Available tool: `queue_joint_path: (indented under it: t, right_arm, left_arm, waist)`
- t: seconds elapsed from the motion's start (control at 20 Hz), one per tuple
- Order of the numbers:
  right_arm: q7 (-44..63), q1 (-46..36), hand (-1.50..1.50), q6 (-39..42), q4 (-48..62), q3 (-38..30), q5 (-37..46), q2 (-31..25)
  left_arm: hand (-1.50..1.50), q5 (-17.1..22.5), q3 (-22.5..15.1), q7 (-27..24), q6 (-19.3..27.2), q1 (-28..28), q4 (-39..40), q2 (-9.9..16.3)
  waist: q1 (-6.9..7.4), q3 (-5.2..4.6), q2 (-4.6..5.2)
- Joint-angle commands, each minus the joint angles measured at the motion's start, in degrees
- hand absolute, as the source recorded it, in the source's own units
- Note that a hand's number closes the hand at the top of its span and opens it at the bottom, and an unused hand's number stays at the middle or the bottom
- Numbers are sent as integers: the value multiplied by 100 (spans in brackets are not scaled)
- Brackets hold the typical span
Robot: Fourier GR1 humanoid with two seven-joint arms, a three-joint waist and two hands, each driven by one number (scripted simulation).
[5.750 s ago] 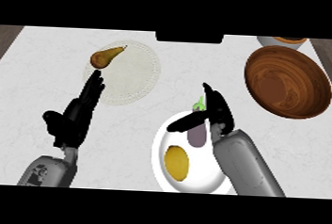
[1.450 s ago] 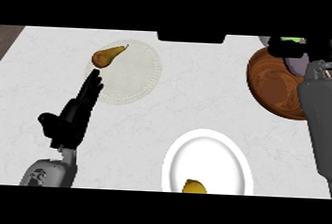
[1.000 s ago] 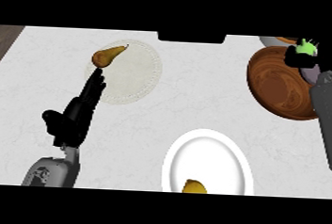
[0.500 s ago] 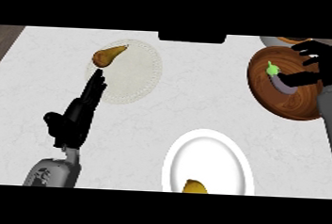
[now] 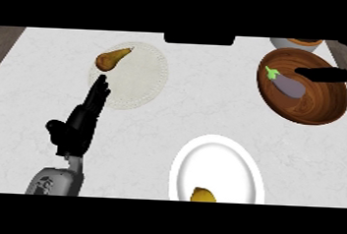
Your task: Pick the eggplant from the plate and place it in the bowl
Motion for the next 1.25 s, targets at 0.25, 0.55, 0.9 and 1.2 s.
queue_joint_path:
  t: [0.25,0.55,0.9,1.2]
  right_arm:
    - [796,443,-150,507,-1246,-345,-1018,68]
    - [498,1166,-150,1448,-1502,-927,-2031,-353]
    - [539,2152,-150,2266,-2423,-966,-2781,-390]
    - [-93,2942,-150,2599,-2562,-1017,-2994,-493]
  left_arm:
    - [0,-30,-2,319,55,-91,-115,-125]
    - [0,43,32,431,-139,350,-615,70]
    - [0,30,172,298,-170,165,-360,27]
    - [0,-262,13,477,84,-27,-402,-207]
  waist:
    - [-98,-7,-42]
    - [-68,-4,-36]
    - [-72,-6,-30]
    - [-62,-3,-22]
